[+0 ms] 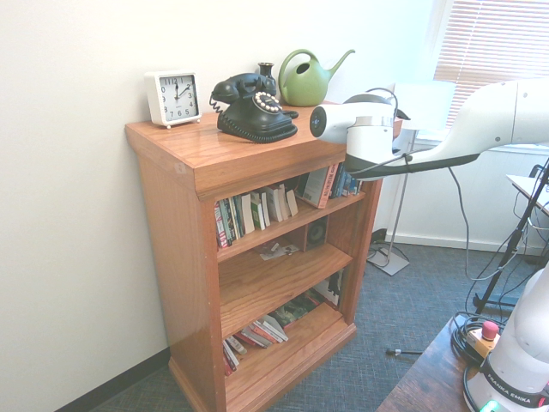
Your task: Shelf the books
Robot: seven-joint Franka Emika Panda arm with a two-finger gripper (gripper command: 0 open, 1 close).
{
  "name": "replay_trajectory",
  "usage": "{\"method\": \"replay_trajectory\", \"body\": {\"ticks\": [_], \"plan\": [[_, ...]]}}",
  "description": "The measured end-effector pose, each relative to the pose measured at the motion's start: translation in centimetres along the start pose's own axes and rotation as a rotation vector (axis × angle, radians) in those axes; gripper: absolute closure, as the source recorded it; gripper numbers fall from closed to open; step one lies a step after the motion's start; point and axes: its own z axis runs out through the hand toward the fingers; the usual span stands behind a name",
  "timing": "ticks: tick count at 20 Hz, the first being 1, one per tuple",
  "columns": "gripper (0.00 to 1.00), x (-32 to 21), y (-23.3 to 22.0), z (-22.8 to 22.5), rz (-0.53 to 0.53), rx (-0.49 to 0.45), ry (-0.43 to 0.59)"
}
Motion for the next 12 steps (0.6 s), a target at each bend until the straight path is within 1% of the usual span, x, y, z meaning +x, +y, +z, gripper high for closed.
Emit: {"method": "replay_trajectory", "body": {"ticks": [6,12], "plan": [[0.00,1.1,-2.3,-1.5,0.004,0.024,0.047],[0.00,1.9,-2.4,-1.2,0.017,0.030,0.061]]}}
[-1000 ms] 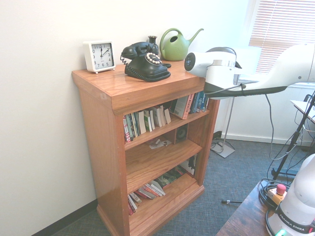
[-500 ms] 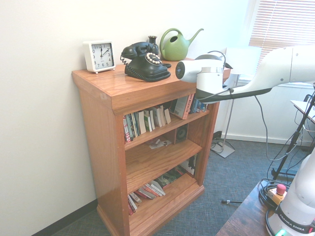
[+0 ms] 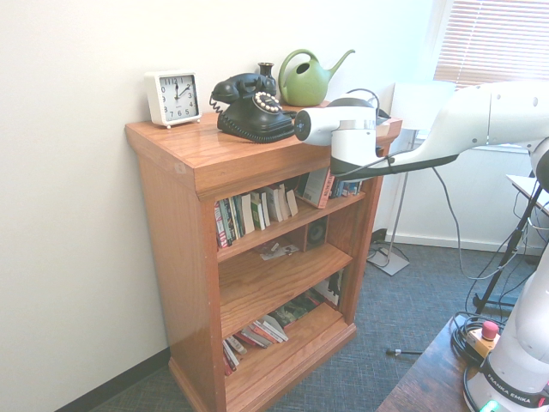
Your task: Shelf the books
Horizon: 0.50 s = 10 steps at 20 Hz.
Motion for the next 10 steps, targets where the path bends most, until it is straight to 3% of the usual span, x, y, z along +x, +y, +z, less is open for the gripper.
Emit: {"method": "replay_trajectory", "body": {"ticks": [6,7,10], "plan": [[0.00,1.3,-0.2,0.6,0.010,0.004,0.003],[1.00,1.3,-0.3,0.7,0.010,0.002,0.002],[1.00,1.6,-0.3,1.2,0.008,-0.003,-0.002]]}}
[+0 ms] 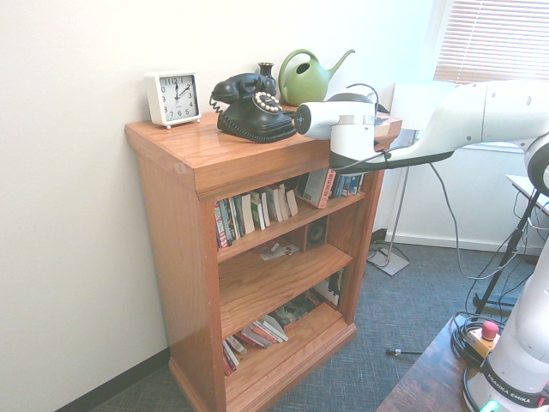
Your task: Shelf the books
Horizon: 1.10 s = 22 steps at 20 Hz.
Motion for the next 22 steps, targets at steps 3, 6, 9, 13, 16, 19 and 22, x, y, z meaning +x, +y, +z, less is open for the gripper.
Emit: {"method": "replay_trajectory", "body": {"ticks": [3,6,9,13,16,19,22], "plan": [[1.00,0.3,-0.1,0.5,-0.002,0.005,-0.001],[1.00,0.5,-0.4,0.9,-0.004,0.008,-0.002],[1.00,0.6,-0.5,0.9,-0.005,0.008,-0.002],[1.00,0.8,-0.7,0.7,-0.012,0.011,-0.003],[1.00,1.0,-0.9,0.4,-0.014,0.018,0.000],[1.00,1.0,-1.1,0.1,-0.015,0.021,0.001],[1.00,1.1,-1.2,0.1,-0.016,0.023,0.001]]}}
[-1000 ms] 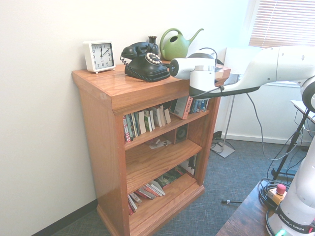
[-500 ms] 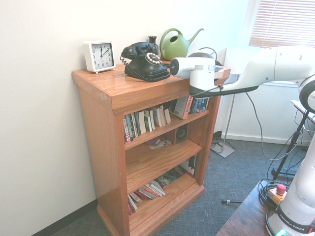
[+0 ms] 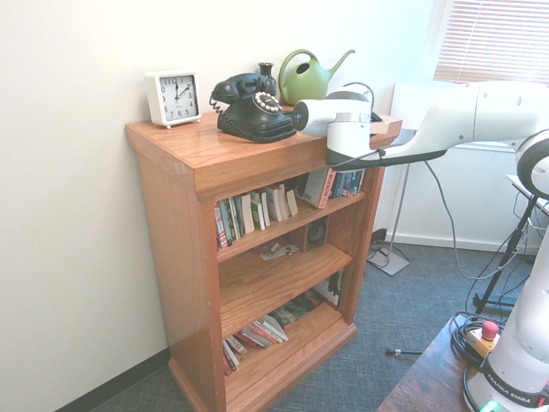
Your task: Shelf the books
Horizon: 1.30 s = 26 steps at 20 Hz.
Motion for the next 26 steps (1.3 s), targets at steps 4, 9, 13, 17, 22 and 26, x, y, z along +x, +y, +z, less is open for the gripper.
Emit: {"method": "replay_trajectory", "body": {"ticks": [4,9,13,17,22,26], "plan": [[1.00,0.1,-0.1,0.0,0.000,0.000,-0.001],[1.00,0.2,0.0,0.0,0.001,0.002,-0.002],[1.00,0.8,1.2,-0.4,0.024,0.031,0.005],[1.00,1.5,5.9,-1.5,0.090,0.124,-0.060],[1.00,-1.4,13.8,-3.9,0.155,0.352,-0.174],[1.00,-6.8,16.8,-4.0,0.169,0.521,-0.286]]}}
